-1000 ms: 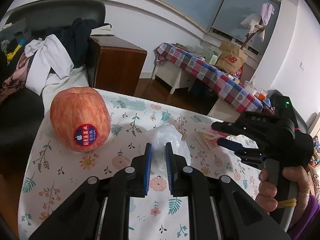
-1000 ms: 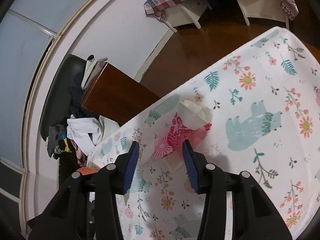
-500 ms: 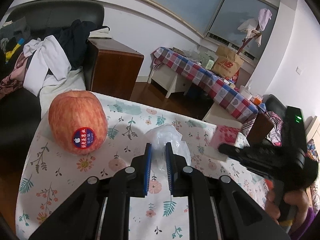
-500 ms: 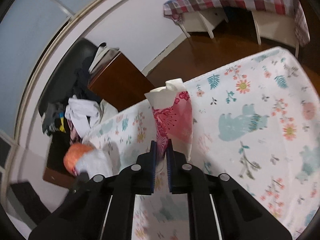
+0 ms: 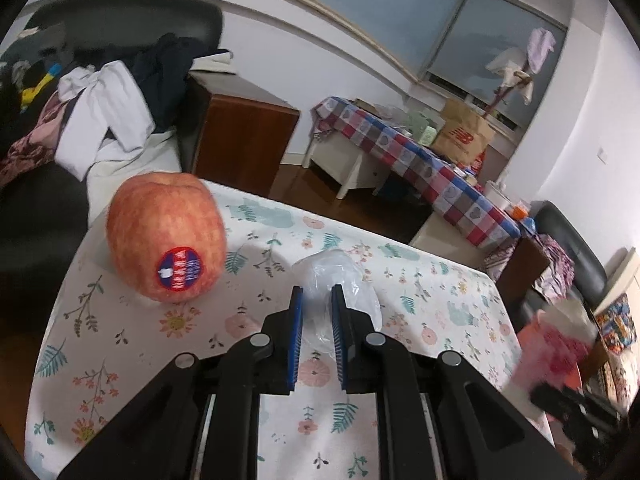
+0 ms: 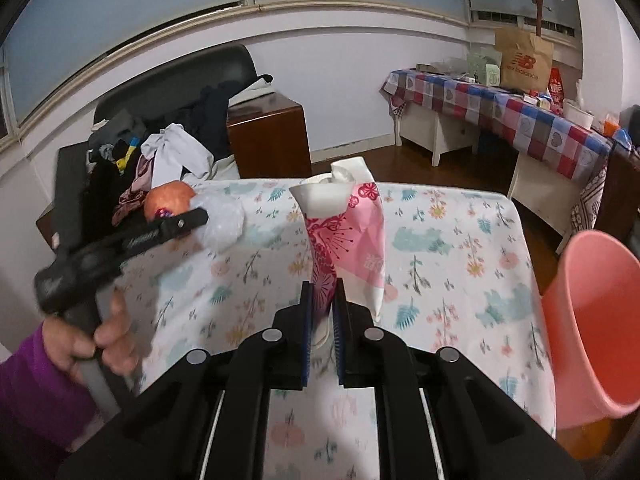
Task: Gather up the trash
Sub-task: 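Lift and carry the plastic bag and pink paper bag over the pink bucket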
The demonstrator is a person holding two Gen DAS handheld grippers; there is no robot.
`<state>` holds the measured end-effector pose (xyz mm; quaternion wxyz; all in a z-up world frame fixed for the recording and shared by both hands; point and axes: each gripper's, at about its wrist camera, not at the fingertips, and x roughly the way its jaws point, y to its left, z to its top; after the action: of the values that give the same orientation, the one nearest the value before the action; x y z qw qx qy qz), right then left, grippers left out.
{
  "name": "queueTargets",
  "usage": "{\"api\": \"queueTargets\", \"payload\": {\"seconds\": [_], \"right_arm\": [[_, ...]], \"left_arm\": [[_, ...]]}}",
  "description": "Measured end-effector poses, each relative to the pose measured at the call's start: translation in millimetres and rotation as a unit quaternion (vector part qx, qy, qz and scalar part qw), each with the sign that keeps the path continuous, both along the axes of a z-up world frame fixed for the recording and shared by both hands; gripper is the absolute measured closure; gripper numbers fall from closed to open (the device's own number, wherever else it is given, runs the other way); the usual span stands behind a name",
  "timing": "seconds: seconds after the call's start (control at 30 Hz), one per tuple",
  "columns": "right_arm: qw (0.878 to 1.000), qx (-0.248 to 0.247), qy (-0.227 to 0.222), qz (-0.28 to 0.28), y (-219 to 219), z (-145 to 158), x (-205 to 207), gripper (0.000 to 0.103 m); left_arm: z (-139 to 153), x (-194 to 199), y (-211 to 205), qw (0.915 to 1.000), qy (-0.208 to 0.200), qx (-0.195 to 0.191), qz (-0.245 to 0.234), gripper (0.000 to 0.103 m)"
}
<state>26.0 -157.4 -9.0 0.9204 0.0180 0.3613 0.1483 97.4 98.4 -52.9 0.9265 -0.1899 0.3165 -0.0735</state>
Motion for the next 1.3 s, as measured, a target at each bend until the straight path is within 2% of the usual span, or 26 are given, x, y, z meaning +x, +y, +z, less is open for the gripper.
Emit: {"api": "queueTargets", "payload": {"seconds": [0.17, 0.33, 0.77, 1.07, 1.3], "right_arm": [[1.000, 0.010, 0.003, -0.004, -12, -3, -12, 0.093], [1.000, 0.021, -0.004, -0.005, -20, -3, -22, 0.093], [0.998, 0.045, -0.028, -0.014, -43, 3, -44, 0.093], [0.997, 0.060, -0.034, -0.027, -58, 1, -56, 0.093], [0.997, 0.053, -0.049, -0.039, -65, -5, -62, 0.093]], "left_arm": [[3, -5, -1, 0.9991, -0.005, 0.027, 0.033, 0.090], [12, -14, -13, 0.9958, -0.026, 0.075, 0.046, 0.090], [26, -28, -56, 0.9768, -0.065, 0.198, 0.050, 0.090], [28, -50, -92, 0.9797, -0.054, 0.193, 0.010, 0.090], [39, -69, -125, 0.9793, -0.057, 0.193, -0.019, 0.090]]}}
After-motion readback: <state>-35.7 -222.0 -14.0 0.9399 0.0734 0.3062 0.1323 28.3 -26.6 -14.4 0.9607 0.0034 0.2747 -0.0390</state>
